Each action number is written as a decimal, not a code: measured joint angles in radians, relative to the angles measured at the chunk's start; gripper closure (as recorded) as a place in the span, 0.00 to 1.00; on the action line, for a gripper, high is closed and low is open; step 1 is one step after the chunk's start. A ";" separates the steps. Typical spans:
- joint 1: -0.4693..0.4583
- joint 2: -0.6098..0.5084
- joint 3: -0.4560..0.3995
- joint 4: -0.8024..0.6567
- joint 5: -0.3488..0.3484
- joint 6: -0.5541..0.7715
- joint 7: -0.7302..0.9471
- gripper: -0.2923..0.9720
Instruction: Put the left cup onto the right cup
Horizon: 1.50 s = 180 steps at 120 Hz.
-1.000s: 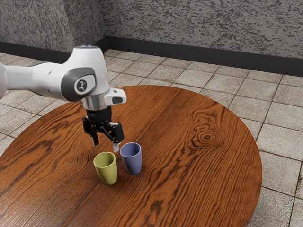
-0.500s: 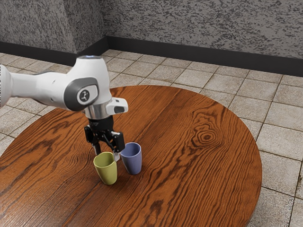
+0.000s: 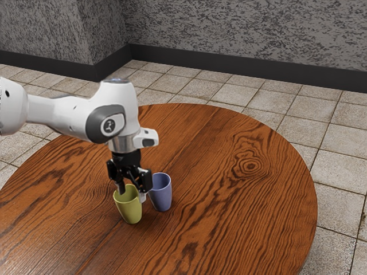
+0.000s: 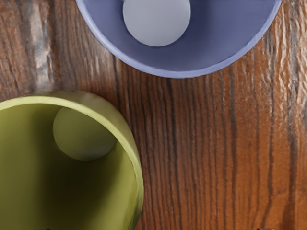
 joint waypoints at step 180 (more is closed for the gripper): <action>0.013 0.054 0.011 -0.024 0.010 0.071 -0.010 0.81</action>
